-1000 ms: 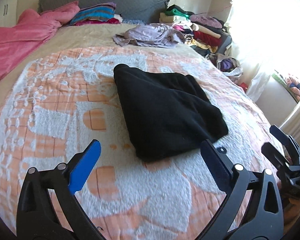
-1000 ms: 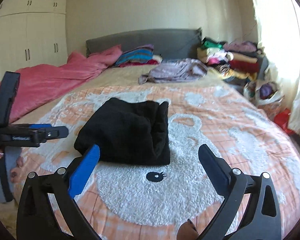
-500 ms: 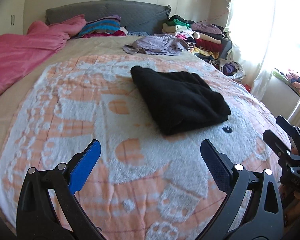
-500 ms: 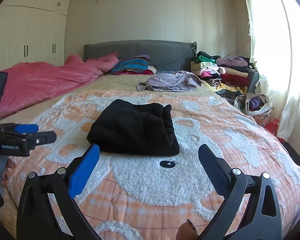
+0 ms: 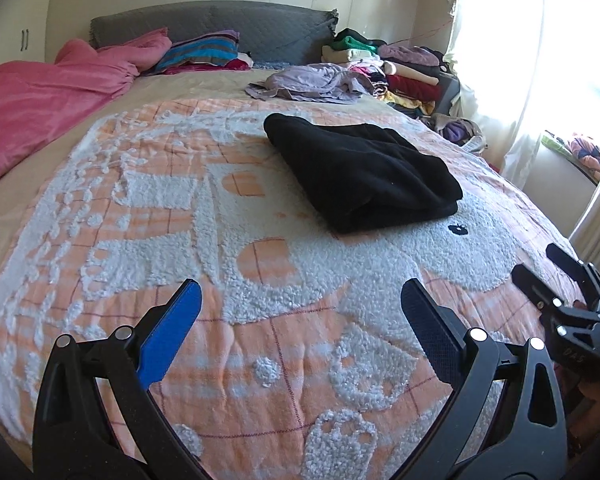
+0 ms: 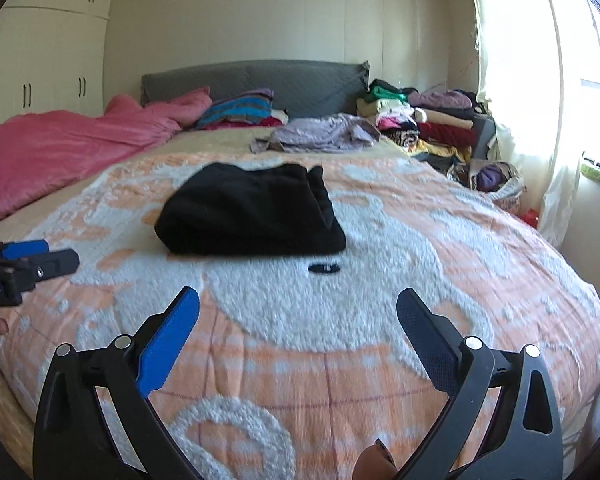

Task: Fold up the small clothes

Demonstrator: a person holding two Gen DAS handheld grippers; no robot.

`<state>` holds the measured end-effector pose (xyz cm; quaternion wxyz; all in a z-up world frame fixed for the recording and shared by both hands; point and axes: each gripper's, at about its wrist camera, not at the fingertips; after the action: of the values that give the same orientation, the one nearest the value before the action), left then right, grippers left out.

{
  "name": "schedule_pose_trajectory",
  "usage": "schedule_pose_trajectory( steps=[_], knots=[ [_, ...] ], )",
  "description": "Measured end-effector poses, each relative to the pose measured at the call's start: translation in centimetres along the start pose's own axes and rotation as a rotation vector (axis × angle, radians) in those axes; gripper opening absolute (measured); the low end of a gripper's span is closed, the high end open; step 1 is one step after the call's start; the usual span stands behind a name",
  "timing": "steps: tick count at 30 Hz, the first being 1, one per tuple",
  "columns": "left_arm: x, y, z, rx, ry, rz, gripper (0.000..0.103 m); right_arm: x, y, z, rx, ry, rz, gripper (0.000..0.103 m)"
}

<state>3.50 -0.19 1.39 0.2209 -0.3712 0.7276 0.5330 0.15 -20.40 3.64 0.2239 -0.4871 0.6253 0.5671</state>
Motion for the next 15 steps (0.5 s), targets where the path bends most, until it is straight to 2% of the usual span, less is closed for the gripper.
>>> schedule_pose_trajectory(
  steps=[8, 15],
  knots=[
    [0.7, -0.7, 0.1, -0.010, 0.004, 0.027, 0.093, 1.2, -1.1, 0.4, -0.012, -0.016, 0.063, 0.098],
    [0.8, -0.8, 0.1, -0.016, 0.002, 0.031, 0.093, 1.3, -1.8, -0.1, -0.013, -0.040, 0.082, 0.098]
  ],
)
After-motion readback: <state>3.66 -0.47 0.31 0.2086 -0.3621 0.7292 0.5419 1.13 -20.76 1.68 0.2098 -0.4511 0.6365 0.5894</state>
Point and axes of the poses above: each gripper's, at about its wrist camera, not at the fingertips, and y roughly against the way its jaws point, z to its left, x to its underside, and after that the axes turned 15 degrees about y, right-handed
